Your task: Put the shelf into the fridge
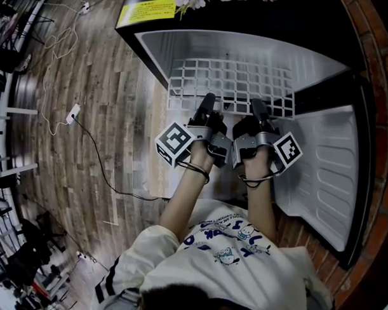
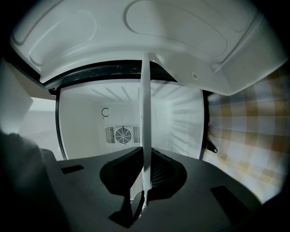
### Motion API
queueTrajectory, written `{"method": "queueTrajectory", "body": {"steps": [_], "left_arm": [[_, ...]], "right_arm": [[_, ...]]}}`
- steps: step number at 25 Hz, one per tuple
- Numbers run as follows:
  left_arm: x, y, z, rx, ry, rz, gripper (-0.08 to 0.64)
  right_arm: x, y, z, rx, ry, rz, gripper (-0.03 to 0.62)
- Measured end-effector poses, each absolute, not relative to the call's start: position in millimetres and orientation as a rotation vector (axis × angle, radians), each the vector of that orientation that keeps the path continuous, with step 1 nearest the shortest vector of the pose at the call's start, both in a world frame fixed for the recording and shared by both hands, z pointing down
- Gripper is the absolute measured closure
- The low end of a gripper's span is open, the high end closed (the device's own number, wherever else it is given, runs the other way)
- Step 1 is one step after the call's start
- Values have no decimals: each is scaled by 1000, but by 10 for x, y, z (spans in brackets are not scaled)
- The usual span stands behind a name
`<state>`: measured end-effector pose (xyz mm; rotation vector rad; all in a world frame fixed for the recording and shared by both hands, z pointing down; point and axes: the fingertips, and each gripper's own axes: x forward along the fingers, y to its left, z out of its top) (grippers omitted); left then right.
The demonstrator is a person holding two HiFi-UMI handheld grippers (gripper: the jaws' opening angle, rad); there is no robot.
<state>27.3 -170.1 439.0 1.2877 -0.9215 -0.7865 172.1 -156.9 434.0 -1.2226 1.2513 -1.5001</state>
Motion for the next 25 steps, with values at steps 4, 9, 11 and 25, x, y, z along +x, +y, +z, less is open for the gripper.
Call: {"method": "queueTrajectory", "body": {"steps": [4,9,11,25], "left_arm": [[268,-1696,4406,1289,-922,-786,518],[275,-1693,4404,1292,-921,-782,518],[274,-1697,4401,1292,-921,-782,517],[290,-1722,4425,1305,-915,-780,517]], "right_arm": [[1714,-1564,4355,-1219,1254,-1500,549],[1718,-1558,4355,-1217,1253,-1494,549],[1718,-1562,4351,-1218,1254,-1493,549],[1735,-1582,4374,-1217,1258,-1483,549]]}}
